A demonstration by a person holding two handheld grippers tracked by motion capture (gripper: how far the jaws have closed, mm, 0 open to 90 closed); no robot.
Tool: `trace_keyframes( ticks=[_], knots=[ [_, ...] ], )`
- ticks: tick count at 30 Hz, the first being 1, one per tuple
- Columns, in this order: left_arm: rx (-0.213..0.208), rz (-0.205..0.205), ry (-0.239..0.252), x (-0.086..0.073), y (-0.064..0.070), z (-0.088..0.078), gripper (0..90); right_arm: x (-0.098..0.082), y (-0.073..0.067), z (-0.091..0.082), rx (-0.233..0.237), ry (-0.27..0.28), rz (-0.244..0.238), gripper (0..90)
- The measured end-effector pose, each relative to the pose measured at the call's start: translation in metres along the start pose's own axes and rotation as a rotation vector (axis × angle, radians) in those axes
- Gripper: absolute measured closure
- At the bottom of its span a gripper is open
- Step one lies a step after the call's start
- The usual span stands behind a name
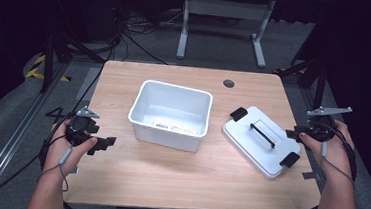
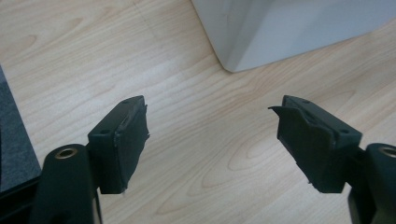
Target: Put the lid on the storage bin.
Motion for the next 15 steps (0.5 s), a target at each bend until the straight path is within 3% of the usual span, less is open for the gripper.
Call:
trace_keyframes(
  ticks=[5,7,15],
  knots=[
    [-0.01,0.013,0.008,0.0,0.001,0.0,23.8,0.002,-0.003,0.002,0.015,0.049,-0.026,56.5],
    [-0.008,0.015,0.006,0.001,0.002,0.001,23.8,0.002,-0.005,0.003,0.033,0.044,-0.011,56.1],
    [-0.016,0.035,-0.003,0.002,0.006,0.004,23.6,0.007,-0.014,0.008,0.044,0.04,-0.05,52.3]
  ],
)
Point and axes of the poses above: each handheld gripper's, and its own axes: z roughly forward along the jaws, x roughly out of its top, y roughly to its right, the point moved 2 cm from there along z, roughly forward along the jaws, and after that the axes turned 9 degrees about -z, right-handed, at the moved point
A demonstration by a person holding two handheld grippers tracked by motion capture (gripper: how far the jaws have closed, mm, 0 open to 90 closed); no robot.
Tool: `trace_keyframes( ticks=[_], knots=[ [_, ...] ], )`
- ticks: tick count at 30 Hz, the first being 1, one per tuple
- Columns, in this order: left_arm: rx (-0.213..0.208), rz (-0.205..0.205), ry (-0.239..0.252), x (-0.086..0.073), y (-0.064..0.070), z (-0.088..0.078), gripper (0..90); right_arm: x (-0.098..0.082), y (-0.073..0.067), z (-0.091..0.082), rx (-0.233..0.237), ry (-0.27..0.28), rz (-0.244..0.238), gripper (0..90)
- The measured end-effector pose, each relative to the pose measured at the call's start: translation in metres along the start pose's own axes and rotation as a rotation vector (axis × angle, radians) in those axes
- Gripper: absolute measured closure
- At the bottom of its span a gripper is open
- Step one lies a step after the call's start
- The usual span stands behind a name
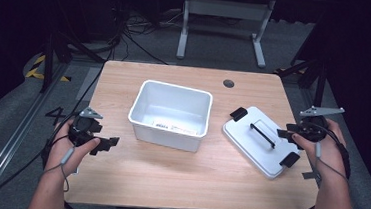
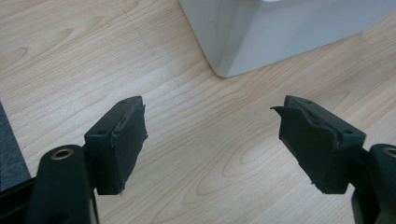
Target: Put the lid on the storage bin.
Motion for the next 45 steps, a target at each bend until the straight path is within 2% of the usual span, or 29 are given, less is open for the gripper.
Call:
trace_keyframes(
  ticks=[1,4,6,9,12,17,19,21,25,27,29,31,45],
  knots=[
    [-0.002,0.002,-0.005,0.0,0.001,0.001,23.6,0.0,-0.002,0.002,0.013,-0.014,0.017,52.3],
    [-0.005,0.012,-0.02,-0.002,0.002,0.005,23.5,0.004,-0.007,0.009,0.039,0.004,-0.011,50.3],
    [-0.006,0.019,-0.033,-0.002,0.002,0.006,23.4,0.005,-0.01,0.015,0.06,-0.005,-0.025,49.4],
    [-0.011,0.023,-0.041,-0.002,0.003,0.007,23.3,0.005,-0.013,0.023,0.074,-0.026,-0.031,49.0],
    [-0.01,0.033,-0.053,-0.002,0.005,0.01,23.2,0.002,-0.015,0.04,0.091,-0.073,-0.038,48.8],
    [-0.007,0.04,-0.062,-0.003,0.005,0.016,23.6,-0.005,-0.013,0.063,0.085,-0.133,-0.054,48.9],
    [-0.009,0.037,-0.069,-0.003,0.006,0.018,23.6,-0.009,-0.011,0.071,0.09,-0.159,-0.058,51.4],
    [-0.013,0.036,-0.075,-0.004,0.006,0.019,23.6,-0.011,-0.01,0.078,0.075,-0.169,-0.071,55.2],
    [-0.009,0.042,-0.069,-0.004,0.004,0.02,24.0,-0.012,-0.009,0.083,0.056,-0.185,-0.102,66.3],
    [-0.007,0.038,-0.075,-0.004,0.004,0.019,24.1,-0.012,-0.009,0.083,0.051,-0.185,-0.102,69.2],
    [-0.002,0.029,-0.063,-0.004,0.003,0.02,24.2,-0.012,-0.008,0.081,0.048,-0.166,-0.094,76.3],
    [-0.005,0.028,-0.063,-0.004,0.003,0.019,24.2,-0.012,-0.006,0.079,0.042,-0.168,-0.096,81.3],
    [-0.007,0.04,-0.074,-0.004,0.003,0.02,24.2,-0.012,-0.004,0.078,0.026,-0.141,-0.13,84.7]
  ],
)
Point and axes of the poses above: each handheld gripper's, and its own axes: z roughly forward along the jaws, x roughly out of its top, y roughly to its right, the point moved 2 cm from there along z, roughly forward along the jaws, and after that the axes turned 9 degrees about -z, right-handed, at the moved point
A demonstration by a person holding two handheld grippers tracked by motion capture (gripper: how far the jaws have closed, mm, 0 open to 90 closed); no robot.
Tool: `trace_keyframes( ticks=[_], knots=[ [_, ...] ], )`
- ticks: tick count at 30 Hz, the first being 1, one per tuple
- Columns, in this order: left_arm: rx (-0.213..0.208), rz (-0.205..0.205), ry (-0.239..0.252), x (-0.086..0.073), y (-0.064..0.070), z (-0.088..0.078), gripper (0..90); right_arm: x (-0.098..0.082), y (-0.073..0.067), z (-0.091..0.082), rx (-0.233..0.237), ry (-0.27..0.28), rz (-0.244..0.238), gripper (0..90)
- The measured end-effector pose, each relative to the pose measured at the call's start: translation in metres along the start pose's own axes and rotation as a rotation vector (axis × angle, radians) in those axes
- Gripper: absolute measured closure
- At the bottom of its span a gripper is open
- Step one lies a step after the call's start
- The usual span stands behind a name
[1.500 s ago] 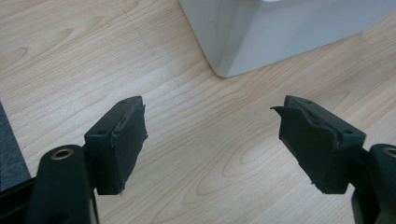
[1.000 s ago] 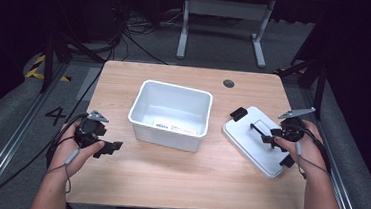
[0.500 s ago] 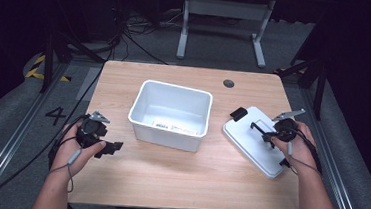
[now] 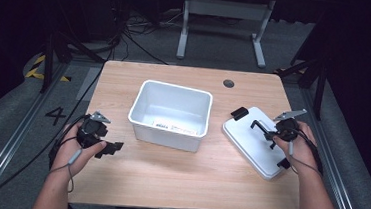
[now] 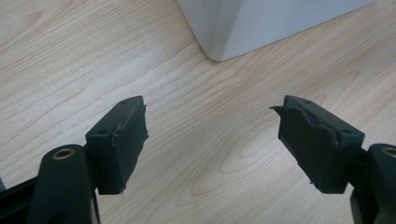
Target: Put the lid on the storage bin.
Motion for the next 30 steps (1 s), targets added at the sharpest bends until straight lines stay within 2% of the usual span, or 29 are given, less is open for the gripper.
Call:
trace_keyframes(
  ticks=[4,8,13,16,21,26,30],
  knots=[
    [-0.002,-0.005,0.004,0.0,0.0,0.0,24.2,0.002,0.0,-0.004,-0.002,0.012,-0.005,84.7],
    [0.002,-0.004,0.004,0.0,0.001,0.001,24.2,0.002,0.003,-0.015,0.053,0.078,0.014,84.8],
    [0.005,0.002,0.005,0.001,0.001,0.002,24.2,0.005,0.001,-0.03,0.045,0.1,0.002,84.8],
    [0.004,-0.001,0.002,0.001,0.001,0.002,24.2,0.008,0.0,-0.04,0.052,0.135,0.002,84.8],
    [-0.006,0.007,-0.017,0.001,0.002,0.003,23.8,0.014,-0.003,-0.053,0.041,0.157,-0.011,84.8],
    [-0.005,0.004,-0.023,0.0,0.002,0.0,23.5,0.026,-0.004,-0.067,0.03,0.184,-0.031,84.8],
    [-0.006,0.005,-0.013,0.0,0.001,-0.003,23.5,0.036,-0.004,-0.075,0.026,0.172,-0.05,84.7]
  ],
)
Point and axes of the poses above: each handheld gripper's, and its own axes: z roughly forward along the jaws, x roughly out of its top, y roughly to its right, the point moved 2 cm from there along z, roughly forward along the jaws, and after that the axes turned 9 degrees about -z, right-handed, at the moved point
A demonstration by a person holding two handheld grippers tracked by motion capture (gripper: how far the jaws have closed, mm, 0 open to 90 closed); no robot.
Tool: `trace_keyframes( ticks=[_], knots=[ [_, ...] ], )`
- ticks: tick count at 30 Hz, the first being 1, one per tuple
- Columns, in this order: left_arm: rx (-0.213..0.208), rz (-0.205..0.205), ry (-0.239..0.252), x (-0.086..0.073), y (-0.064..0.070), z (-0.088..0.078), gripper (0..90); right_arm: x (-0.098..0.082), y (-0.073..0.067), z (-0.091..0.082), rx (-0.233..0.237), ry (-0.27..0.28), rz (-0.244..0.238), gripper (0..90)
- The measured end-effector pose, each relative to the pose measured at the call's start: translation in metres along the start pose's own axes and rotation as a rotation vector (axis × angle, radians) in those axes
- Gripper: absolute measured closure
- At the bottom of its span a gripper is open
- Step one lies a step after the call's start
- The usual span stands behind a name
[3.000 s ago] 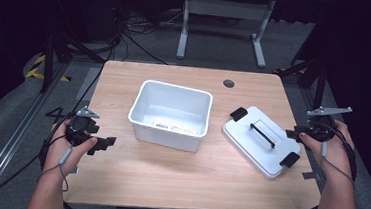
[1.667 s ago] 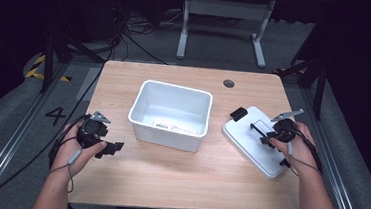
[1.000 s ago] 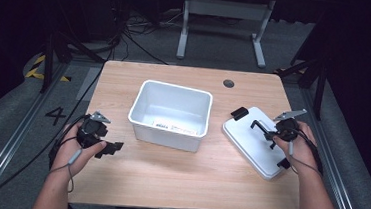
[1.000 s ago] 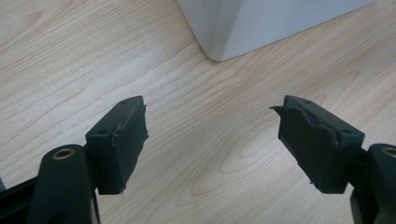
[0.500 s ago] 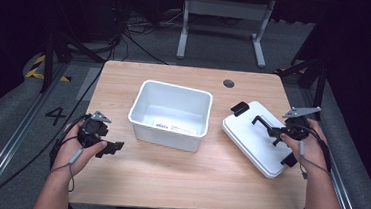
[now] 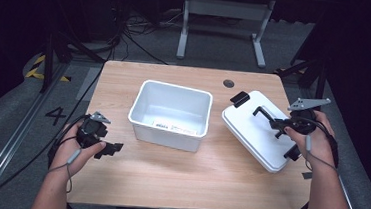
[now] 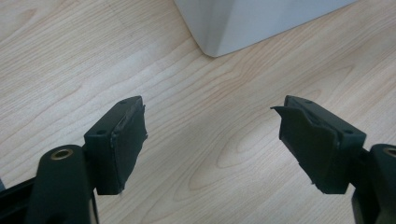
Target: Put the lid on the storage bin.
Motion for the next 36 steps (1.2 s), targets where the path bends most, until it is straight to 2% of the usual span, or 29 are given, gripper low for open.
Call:
trace_keyframes(
  ticks=[12,19,21,28,35,36],
  knots=[
    [0.001,-0.013,0.012,-0.001,-0.005,-0.003,23.5,0.036,0.001,-0.022,-0.007,-0.011,-0.063,84.8],
    [0.002,-0.013,0.005,-0.001,-0.005,-0.002,23.5,0.057,-0.002,-0.028,0.034,0.019,-0.09,84.7],
    [0.001,-0.009,0.005,-0.001,-0.005,-0.002,23.5,0.06,-0.003,-0.028,0.034,0.021,-0.097,84.8],
    [0.001,-0.018,0.008,-0.003,-0.006,-0.002,23.5,0.088,-0.011,-0.028,0.034,0.015,-0.15,84.8],
    [0.007,-0.022,-0.008,-0.007,-0.008,-0.002,23.5,0.118,-0.024,-0.013,0.077,0.039,-0.21,84.8],
    [0.007,-0.022,-0.008,-0.007,-0.008,-0.002,23.5,0.118,-0.024,-0.013,0.077,0.039,-0.21,84.8]
  ],
)
Point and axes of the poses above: each handheld gripper's, and its own axes: z roughly forward along the jaws, x roughly out of its top, y roughly to its right, the point moved 2 cm from there along z, roughly forward along the jaws, and after that the axes turned 9 degrees about -z, right-handed, at the moved point
